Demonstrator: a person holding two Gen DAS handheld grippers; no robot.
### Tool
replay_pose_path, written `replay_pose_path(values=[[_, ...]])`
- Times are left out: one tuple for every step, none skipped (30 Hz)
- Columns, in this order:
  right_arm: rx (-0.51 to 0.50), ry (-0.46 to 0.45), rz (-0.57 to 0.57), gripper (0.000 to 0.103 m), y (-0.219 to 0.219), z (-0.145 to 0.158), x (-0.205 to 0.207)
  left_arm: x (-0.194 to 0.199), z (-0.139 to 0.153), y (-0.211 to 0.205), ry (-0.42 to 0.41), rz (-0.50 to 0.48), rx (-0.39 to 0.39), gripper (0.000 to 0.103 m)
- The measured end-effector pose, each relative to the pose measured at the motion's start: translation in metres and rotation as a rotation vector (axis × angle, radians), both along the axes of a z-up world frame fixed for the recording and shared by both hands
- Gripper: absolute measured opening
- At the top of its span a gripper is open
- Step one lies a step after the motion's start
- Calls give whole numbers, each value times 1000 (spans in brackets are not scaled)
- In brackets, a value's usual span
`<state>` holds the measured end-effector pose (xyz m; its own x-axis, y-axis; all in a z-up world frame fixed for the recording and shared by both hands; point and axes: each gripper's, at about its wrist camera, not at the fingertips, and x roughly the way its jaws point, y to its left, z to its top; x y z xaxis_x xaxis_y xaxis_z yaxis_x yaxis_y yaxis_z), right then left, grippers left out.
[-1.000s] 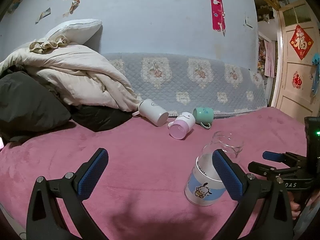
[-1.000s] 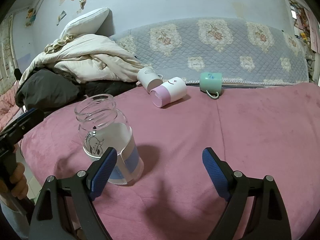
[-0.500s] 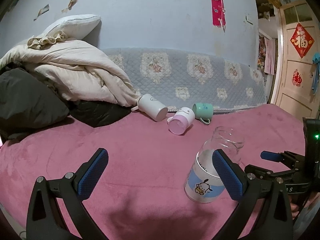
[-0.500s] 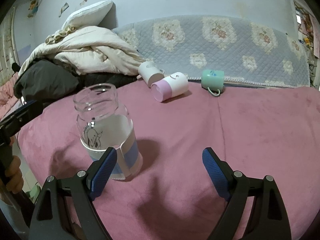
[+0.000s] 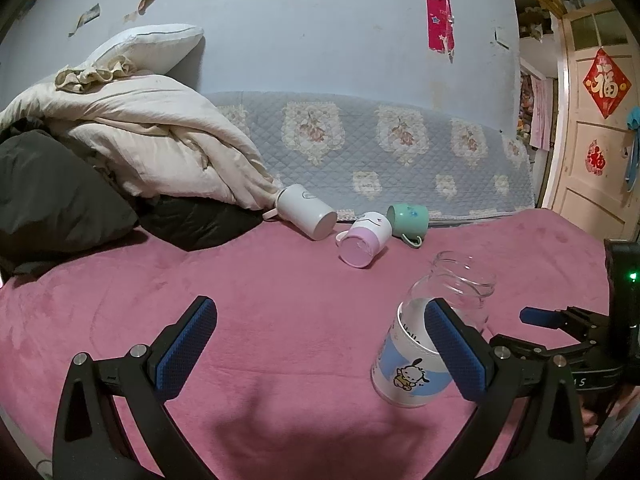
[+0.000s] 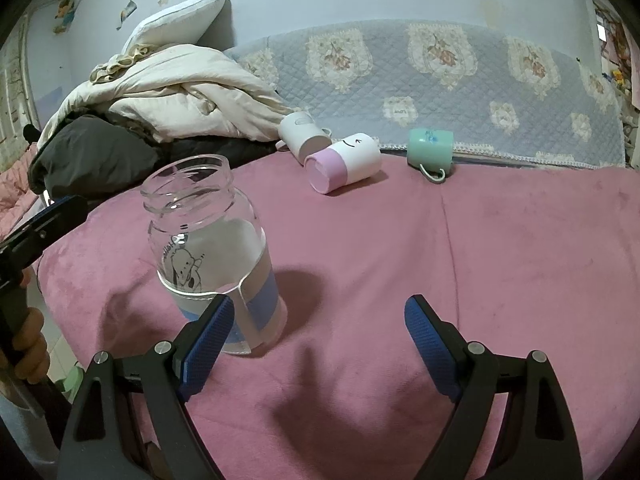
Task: Flip cup upright
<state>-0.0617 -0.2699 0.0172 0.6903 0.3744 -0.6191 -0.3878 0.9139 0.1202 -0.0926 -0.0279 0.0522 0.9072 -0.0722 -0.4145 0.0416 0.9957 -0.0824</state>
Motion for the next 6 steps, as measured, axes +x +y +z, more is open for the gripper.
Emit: replay_pose_path(values=[[-1,2,2,89,1,0,0,0,-1,0,0,-1,0,103],[-2,6,7,89,1,-1,1,1,-2,1,1,-2,-1,103],[-3,12,11,89,2,-1,1,1,-2,2,2,-6,-7,103],[-5,21,14,89,2,-2,1,2,-3,3,4,-11,-18,103],[-7,37,16,89,3,-4,3,3,-4,4,9,-13,-26,103],[-8,47,19,89,4,-6,3,4,-4,4,12,-12,-26,103]])
